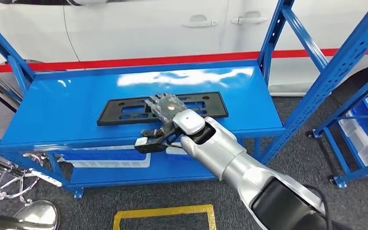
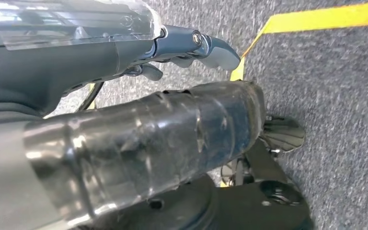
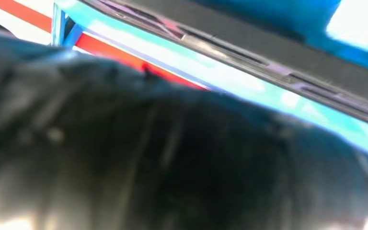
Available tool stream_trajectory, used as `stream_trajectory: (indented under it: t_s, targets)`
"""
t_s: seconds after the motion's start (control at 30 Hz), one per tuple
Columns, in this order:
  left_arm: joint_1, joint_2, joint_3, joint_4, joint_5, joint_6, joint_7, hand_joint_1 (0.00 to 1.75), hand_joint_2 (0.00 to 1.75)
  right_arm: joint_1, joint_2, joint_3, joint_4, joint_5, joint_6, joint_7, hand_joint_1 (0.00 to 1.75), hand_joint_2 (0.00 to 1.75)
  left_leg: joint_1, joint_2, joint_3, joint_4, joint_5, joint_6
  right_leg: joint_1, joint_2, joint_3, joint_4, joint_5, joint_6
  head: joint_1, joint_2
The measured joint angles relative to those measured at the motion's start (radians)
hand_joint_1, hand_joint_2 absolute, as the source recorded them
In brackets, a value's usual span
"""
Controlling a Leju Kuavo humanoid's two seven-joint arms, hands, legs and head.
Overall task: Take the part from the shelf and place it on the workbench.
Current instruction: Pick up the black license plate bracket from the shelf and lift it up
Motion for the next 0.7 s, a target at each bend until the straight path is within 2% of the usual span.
stream_trajectory:
  t_s: [0.07, 0.1, 0.13, 0.17, 0.23, 0.27, 0.3, 0.37, 0.43, 0.5, 0.57, 0.6, 0.63, 0.7]
  targets:
    - [0.001, 0.000, 0.003, 0.000, -0.002, 0.000, 0.003, 0.00, 0.00, 0.007, -0.001, 0.000, 0.005, -0.002, -0.005, -0.002, 0.00, 0.00, 0.000, 0.000, -0.069, 0.134, -0.055, -0.004, 0.003, 0.000, 0.001, 0.000, -0.003, -0.006, 0.000, 0.000]
    - [0.001, 0.000, 0.003, 0.000, -0.003, 0.000, 0.004, 0.00, 0.00, 0.012, -0.001, 0.000, 0.008, -0.004, -0.006, -0.003, 0.00, 0.00, 0.000, 0.000, -0.097, 0.183, -0.066, -0.005, 0.004, -0.001, 0.002, 0.000, -0.004, -0.007, 0.000, 0.000]
    - [0.002, 0.000, 0.004, 0.000, -0.003, 0.000, 0.004, 0.00, 0.00, 0.017, -0.002, 0.000, 0.012, -0.004, -0.007, -0.004, 0.00, 0.00, 0.000, 0.000, -0.109, 0.197, -0.057, -0.005, 0.006, 0.000, 0.004, 0.001, -0.006, -0.008, 0.000, 0.000]
    - [0.002, 0.000, 0.005, 0.000, -0.003, 0.000, 0.005, 0.00, 0.00, 0.020, -0.002, 0.000, 0.014, -0.005, -0.007, -0.004, 0.00, 0.00, 0.000, 0.000, -0.100, 0.167, -0.027, -0.003, 0.007, 0.001, 0.006, 0.001, -0.008, -0.008, 0.000, 0.000]
    - [0.003, 0.000, 0.007, 0.000, -0.003, 0.000, 0.006, 0.00, 0.00, 0.022, -0.002, -0.001, 0.019, -0.005, -0.009, -0.005, 0.00, 0.00, -0.001, 0.000, -0.042, 0.033, 0.049, 0.007, 0.008, 0.003, 0.013, 0.002, -0.015, -0.006, 0.000, 0.000]
    - [0.003, 0.001, 0.009, 0.000, -0.003, 0.000, 0.006, 0.00, 0.00, 0.022, -0.003, -0.001, 0.020, -0.006, -0.010, -0.006, 0.00, 0.00, -0.004, 0.000, -0.013, -0.029, 0.072, 0.012, 0.009, 0.004, 0.015, 0.004, -0.017, -0.003, 0.000, 0.000]
    - [0.002, 0.001, 0.011, 0.000, -0.003, 0.000, 0.006, 0.00, 0.00, 0.022, -0.003, -0.002, 0.022, -0.006, -0.012, -0.006, 0.00, 0.00, -0.007, 0.000, 0.004, -0.066, 0.080, 0.017, 0.010, 0.004, 0.015, 0.004, -0.019, 0.001, 0.000, 0.000]
    - [0.000, 0.002, 0.015, 0.000, -0.004, 0.000, 0.006, 0.00, 0.00, 0.025, -0.004, -0.002, 0.026, -0.006, -0.016, -0.008, 0.00, 0.00, -0.013, -0.001, 0.012, -0.087, 0.077, 0.024, 0.010, 0.004, 0.013, 0.004, -0.019, 0.011, 0.000, 0.000]
    - [0.000, 0.002, 0.019, 0.000, -0.006, 0.001, 0.007, 0.00, 0.00, 0.026, -0.005, -0.003, 0.029, -0.006, -0.019, -0.010, 0.00, 0.00, -0.008, -0.001, 0.020, -0.095, 0.080, 0.032, 0.010, 0.003, 0.012, 0.011, -0.027, 0.022, 0.000, 0.000]
    - [0.001, 0.002, 0.021, 0.000, -0.006, 0.002, 0.007, 0.00, 0.00, 0.025, -0.005, -0.004, 0.030, -0.006, -0.022, -0.010, 0.00, 0.00, -0.002, 0.002, 0.031, -0.105, 0.081, 0.041, 0.008, 0.001, -0.017, 0.076, -0.062, 0.033, 0.001, 0.000]
    - [0.001, 0.002, 0.022, 0.000, -0.006, 0.002, 0.007, 0.00, 0.00, 0.028, -0.007, -0.005, 0.033, -0.006, -0.024, -0.010, 0.00, 0.00, -0.002, 0.002, 0.035, -0.105, 0.077, 0.047, 0.004, 0.000, -0.079, 0.195, -0.112, 0.040, 0.001, 0.000]
    - [0.000, 0.002, 0.022, 0.000, -0.006, 0.002, 0.007, 0.00, 0.00, 0.030, -0.007, -0.005, 0.034, -0.006, -0.024, -0.011, 0.00, 0.00, -0.002, 0.002, 0.036, -0.105, 0.076, 0.049, 0.002, -0.001, -0.104, 0.241, -0.127, 0.042, 0.001, 0.000]
    - [0.000, 0.002, 0.022, 0.000, -0.006, 0.002, 0.007, 0.00, 0.00, 0.032, -0.008, -0.005, 0.035, -0.006, -0.024, -0.011, 0.00, 0.00, -0.003, 0.002, 0.036, -0.105, 0.075, 0.050, 0.002, -0.001, -0.120, 0.267, -0.135, 0.043, 0.001, 0.000]
    - [0.000, 0.002, 0.022, 0.000, -0.006, 0.002, 0.007, 0.00, 0.00, 0.033, -0.008, -0.005, 0.035, -0.006, -0.024, -0.011, 0.00, 0.00, -0.002, 0.002, 0.036, -0.105, 0.075, 0.050, 0.001, -0.001, -0.125, 0.275, -0.137, 0.044, 0.001, 0.000]
